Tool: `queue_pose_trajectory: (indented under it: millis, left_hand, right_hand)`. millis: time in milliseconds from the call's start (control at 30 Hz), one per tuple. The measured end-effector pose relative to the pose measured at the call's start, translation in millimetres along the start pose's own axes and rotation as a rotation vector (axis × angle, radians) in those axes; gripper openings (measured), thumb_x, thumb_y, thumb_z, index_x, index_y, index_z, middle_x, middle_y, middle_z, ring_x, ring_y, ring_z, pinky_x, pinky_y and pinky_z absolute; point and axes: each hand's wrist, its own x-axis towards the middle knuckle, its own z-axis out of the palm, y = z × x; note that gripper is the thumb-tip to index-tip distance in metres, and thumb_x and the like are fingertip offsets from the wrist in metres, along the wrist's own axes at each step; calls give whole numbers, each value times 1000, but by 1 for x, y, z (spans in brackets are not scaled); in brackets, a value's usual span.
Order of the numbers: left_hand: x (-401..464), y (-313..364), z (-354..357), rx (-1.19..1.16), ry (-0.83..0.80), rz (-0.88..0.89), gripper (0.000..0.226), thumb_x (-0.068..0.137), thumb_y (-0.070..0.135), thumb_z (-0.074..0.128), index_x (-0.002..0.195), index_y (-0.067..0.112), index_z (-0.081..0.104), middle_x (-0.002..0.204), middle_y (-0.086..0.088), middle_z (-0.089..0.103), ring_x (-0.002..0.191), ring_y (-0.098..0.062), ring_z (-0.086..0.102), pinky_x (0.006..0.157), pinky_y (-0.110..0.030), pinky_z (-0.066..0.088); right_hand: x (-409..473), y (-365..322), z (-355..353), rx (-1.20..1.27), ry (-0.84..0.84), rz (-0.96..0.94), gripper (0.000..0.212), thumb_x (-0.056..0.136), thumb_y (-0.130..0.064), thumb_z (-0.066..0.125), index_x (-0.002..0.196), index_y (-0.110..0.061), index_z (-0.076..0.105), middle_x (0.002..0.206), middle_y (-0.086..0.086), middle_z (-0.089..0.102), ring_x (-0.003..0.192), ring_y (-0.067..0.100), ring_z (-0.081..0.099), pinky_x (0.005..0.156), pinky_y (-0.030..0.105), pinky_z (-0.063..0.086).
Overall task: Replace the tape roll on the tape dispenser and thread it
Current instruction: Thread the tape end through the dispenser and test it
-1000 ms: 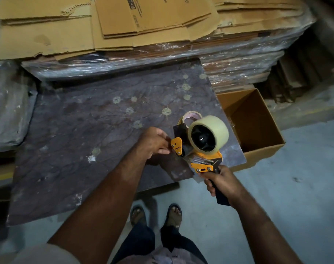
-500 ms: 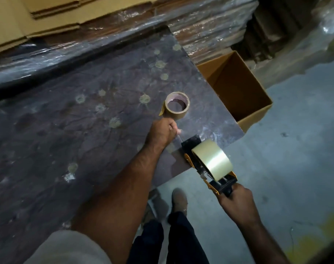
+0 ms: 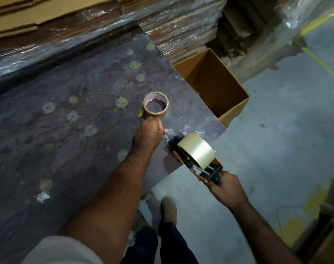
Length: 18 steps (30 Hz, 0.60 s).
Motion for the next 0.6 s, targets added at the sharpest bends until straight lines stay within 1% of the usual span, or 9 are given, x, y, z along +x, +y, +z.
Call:
queue_pose_trajectory:
  millis: [100,167,233,300,367,400,467,533,600]
  left_hand:
    - [-19,-5,-2,60,143,138,28,84,29,76,95,17,54,107,-7,57,90,-27,57,71,-45,52]
    - [-33,-6,1,126,166,357,24,86,13,71,107,13,61,113,-9,60,100,-28,58,78,-46,54]
    - [-38,-10,7,62,23,498,36,84,-4,60,118,8,66,124,-13,66,115,-33,61,94,-47,54]
    - [-38,-13,10,-3,-105,443,46,87,-7,53,128,11,65,139,-9,63,126,-31,60,106,-43,50]
    - [-36,-12,9,49,-149,369,44,94,0,52,134,16,62,148,-2,57,132,-31,56,110,-44,46]
    - [-37,-10,10,83,-152,353,41,96,6,53,135,17,60,150,1,55,133,-30,55,113,-44,43]
    - [-42,-7,14,159,-117,321,36,102,24,51,137,22,58,151,7,52,133,-22,56,120,-48,29]
    - [-46,0,21,241,-63,254,39,104,43,42,139,30,54,152,14,49,128,-15,60,123,-56,16]
    - [-48,10,29,320,-59,168,49,102,57,34,142,32,48,157,15,43,125,-16,62,122,-62,9]
  right_hand:
    - [2,-3,0,14,-25,12,37,84,-45,72,80,-9,65,72,10,70,77,32,64,64,33,48]
    - [4,-1,-2,9,-44,11,36,84,-44,71,81,-9,66,74,12,71,77,33,66,66,35,52]
    - [7,2,-3,23,-69,15,33,83,-43,70,78,-11,64,71,10,71,74,32,69,69,39,57]
    - [8,6,-3,9,-83,8,32,83,-43,69,74,-14,61,73,11,73,75,33,70,71,40,58]
    - [7,10,-3,-17,-74,-14,32,85,-44,68,71,-16,59,76,13,73,80,37,69,71,38,55]
    - [4,13,-3,-20,-62,-16,33,86,-45,68,74,-15,62,78,15,73,82,38,68,71,38,55]
    - [-4,27,-4,-23,-48,19,40,85,-48,69,84,-8,68,82,17,73,83,40,65,70,39,54]
    - [-15,47,-5,-27,-54,63,44,84,-50,69,87,-6,70,79,16,72,80,39,65,68,40,54]
    - [-23,58,-6,-28,-72,91,41,83,-48,69,86,-7,70,77,15,71,79,38,65,69,41,55]
